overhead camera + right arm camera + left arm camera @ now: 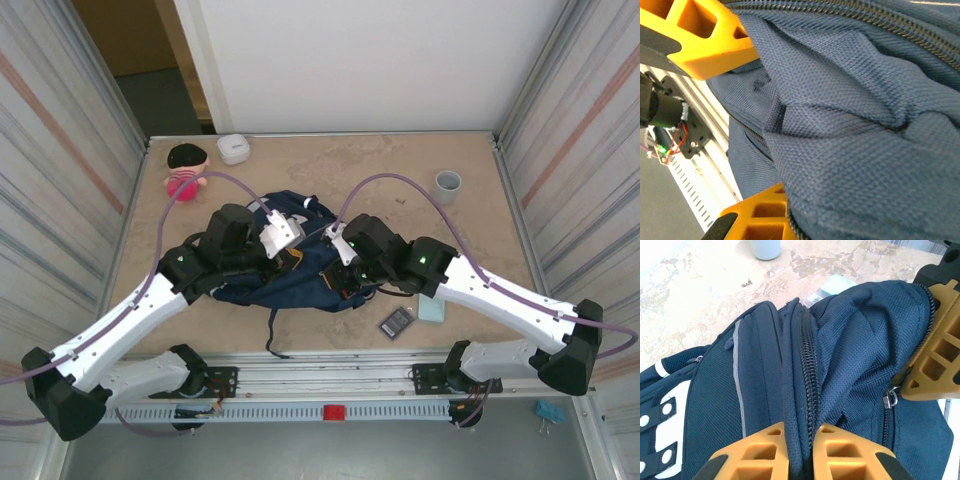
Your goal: Pack books, pencil case, and school supplies into a backpack
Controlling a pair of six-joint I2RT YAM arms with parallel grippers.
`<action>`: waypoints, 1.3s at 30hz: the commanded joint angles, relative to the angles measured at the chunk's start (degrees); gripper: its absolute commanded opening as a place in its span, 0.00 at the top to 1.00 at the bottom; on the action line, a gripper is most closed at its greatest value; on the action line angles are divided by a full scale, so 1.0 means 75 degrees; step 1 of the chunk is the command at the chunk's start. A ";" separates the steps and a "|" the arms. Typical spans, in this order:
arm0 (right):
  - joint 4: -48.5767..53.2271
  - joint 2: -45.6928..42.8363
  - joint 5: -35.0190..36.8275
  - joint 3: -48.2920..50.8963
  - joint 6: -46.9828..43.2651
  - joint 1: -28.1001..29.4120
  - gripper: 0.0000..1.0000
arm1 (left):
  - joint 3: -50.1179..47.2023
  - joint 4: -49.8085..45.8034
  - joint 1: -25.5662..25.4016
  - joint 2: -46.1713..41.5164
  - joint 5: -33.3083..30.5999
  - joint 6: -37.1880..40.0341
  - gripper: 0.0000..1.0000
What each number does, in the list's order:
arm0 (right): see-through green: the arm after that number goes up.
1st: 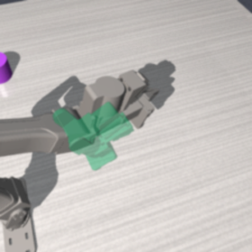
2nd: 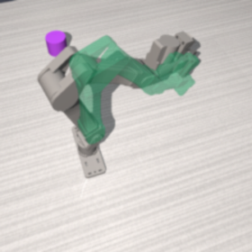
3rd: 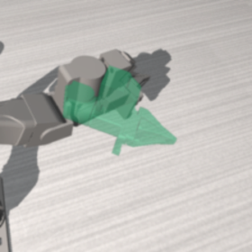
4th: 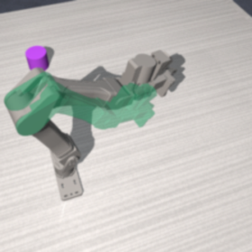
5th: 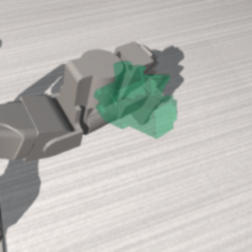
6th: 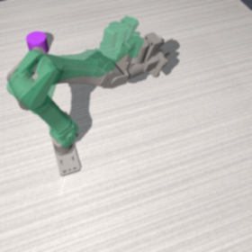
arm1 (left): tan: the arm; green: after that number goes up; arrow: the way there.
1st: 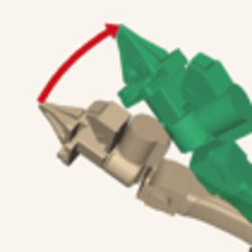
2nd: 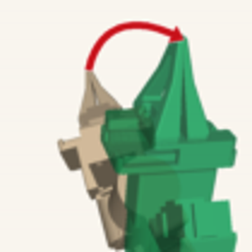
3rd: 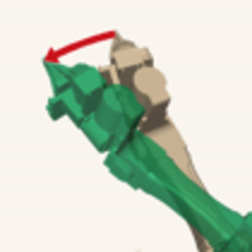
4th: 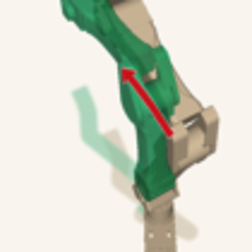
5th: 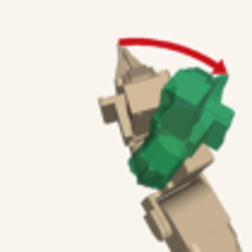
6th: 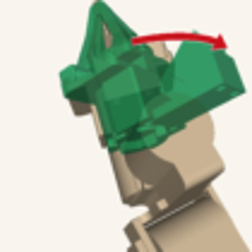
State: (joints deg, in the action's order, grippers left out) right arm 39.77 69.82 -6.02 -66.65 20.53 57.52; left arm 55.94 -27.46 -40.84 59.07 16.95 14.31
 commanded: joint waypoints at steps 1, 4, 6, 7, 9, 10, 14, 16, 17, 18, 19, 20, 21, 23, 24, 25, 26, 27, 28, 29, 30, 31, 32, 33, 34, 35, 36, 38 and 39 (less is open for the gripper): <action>0.0312 0.0002 -0.0428 -0.0113 -0.0014 -0.0027 0.93 | 0.0427 0.0404 0.0031 -0.0095 0.0077 0.0085 1.00; 0.0253 0.0140 -0.0823 -0.0027 0.0123 -0.0121 0.80 | 0.0438 0.0466 0.0031 -0.0095 0.0115 0.0074 1.00; 0.0224 0.0234 -0.0872 0.0035 0.0191 -0.0139 0.80 | 0.0451 0.0526 0.0032 -0.0119 0.0151 0.0045 1.00; 0.0217 0.0268 -0.0884 0.0055 0.0203 -0.0139 0.80 | 0.0471 0.0550 0.0031 -0.0137 0.0168 0.0038 1.00; 0.0279 0.0310 -0.0783 0.0058 0.0203 -0.0145 0.87 | 0.0475 0.0568 0.0033 -0.0144 0.0189 0.0055 1.00; 0.0347 0.0294 -0.0679 0.0040 0.0203 -0.0145 0.92 | 0.0478 0.0548 0.0031 -0.0152 0.0153 0.0063 1.00; 0.0650 -0.0018 -0.0383 -0.0132 0.0144 -0.0248 1.00 | 0.0407 0.0261 0.0031 -0.0136 -0.0175 0.0407 1.00; 0.0864 -0.0201 -0.0577 -0.0245 0.0133 -0.0426 1.00 | 0.0252 0.0154 0.0031 -0.0152 -0.0585 0.0574 0.94; 0.0861 -0.0263 -0.0826 -0.0259 0.0132 -0.0511 1.00 | 0.0187 0.0104 0.0031 -0.0143 -0.0674 0.0670 0.89; 0.0791 -0.0302 -0.1175 -0.0254 0.0139 -0.0602 1.00 | 0.0139 0.0051 0.0031 -0.0164 -0.0665 0.0736 0.77; 0.0712 -0.0297 -0.1524 -0.0249 0.0183 -0.0673 1.00 | 0.0111 0.0019 0.0031 -0.0184 -0.0554 0.0763 0.66; 0.0670 -0.0252 -0.1832 -0.0262 0.0242 -0.0730 1.00 | 0.0090 0.0019 0.0028 -0.0223 -0.0383 0.0790 0.57; 0.0632 -0.0197 -0.2255 -0.0270 0.0310 -0.0824 1.00 | 0.0045 0.0039 -0.0013 -0.0292 -0.0139 0.0807 0.48; 0.0604 -0.0061 -0.2926 -0.0294 0.0453 -0.1032 1.00 | -0.0105 0.0096 -0.0257 -0.0531 0.0288 0.1031 0.41; 0.0617 0.0010 -0.3253 -0.0328 0.0523 -0.1147 1.00 | -0.0214 0.0138 -0.0485 -0.0682 0.0393 0.1251 0.40; 0.0627 0.0070 -0.3541 -0.0356 0.0602 -0.1235 1.00 | -0.0338 0.0175 -0.0759 -0.0821 0.0465 0.1463 0.39; 0.0627 0.0099 -0.3738 -0.0390 0.0661 -0.1304 1.00 | -0.0442 0.0187 -0.1001 -0.0923 0.0493 0.1693 0.39; 0.0626 0.0123 -0.3965 -0.0426 0.0711 -0.1385 1.00 | -0.0553 0.0183 -0.1315 -0.0991 0.0399 0.1921 0.39; 0.0599 0.0120 -0.4100 -0.0460 0.0740 -0.1451 1.00 | -0.0632 0.0181 -0.1600 -0.0989 0.0158 0.2022 0.39; 0.0570 0.0092 -0.4226 -0.0472 0.0754 -0.1507 1.00 | -0.0720 0.0182 -0.1871 -0.0936 -0.0197 0.2062 0.39; 0.0527 0.0061 -0.4280 -0.0487 0.0763 -0.1539 1.00 | -0.0773 0.0183 -0.2102 -0.0814 -0.0440 0.2082 0.39; 0.0490 0.0037 -0.4319 -0.0477 0.0783 -0.1579 1.00 | -0.0791 0.0182 -0.2233 -0.0687 -0.0582 0.2059 0.39; 0.0433 0.0026 -0.4389 -0.0459 0.0807 -0.1619 1.00 | -0.0820 0.0234 -0.2315 -0.0526 -0.0718 0.2026 0.40; 0.0388 0.0028 -0.4508 -0.0430 0.0846 -0.1650 1.00 | -0.0862 0.0378 -0.2367 -0.0353 -0.0943 0.1949 0.41; 0.0361 0.0035 -0.4610 -0.0429 0.0854 -0.1652 1.00 | -0.0919 0.0571 -0.2374 -0.0225 -0.1201 0.1843 0.44; 0.0358 0.0042 -0.4695 -0.0418 0.0851 -0.1657 1.00 | -0.1029 0.0899 -0.2373 -0.0109 -0.1521 0.1749 0.49; 0.0380 0.0044 -0.4767 -0.0418 0.0851 -0.1647 1.00 | -0.1125 0.1199 -0.2371 -0.0036 -0.1768 0.1711 0.52; 0.0468 0.0031 -0.4851 -0.0416 0.0779 -0.1647 1.00 | -0.1257 0.1695 -0.2362 0.0007 -0.2119 0.1644 0.55; 0.0533 0.0016 -0.4838 -0.0408 0.0758 -0.1661 1.00 | -0.1303 0.1904 -0.2369 -0.0007 -0.2248 0.1581 0.52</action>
State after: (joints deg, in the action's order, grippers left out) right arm 45.32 71.22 -35.68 -66.96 25.54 45.06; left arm 47.55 -19.77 -58.52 58.96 7.22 27.09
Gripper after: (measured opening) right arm 0.063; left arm 0.463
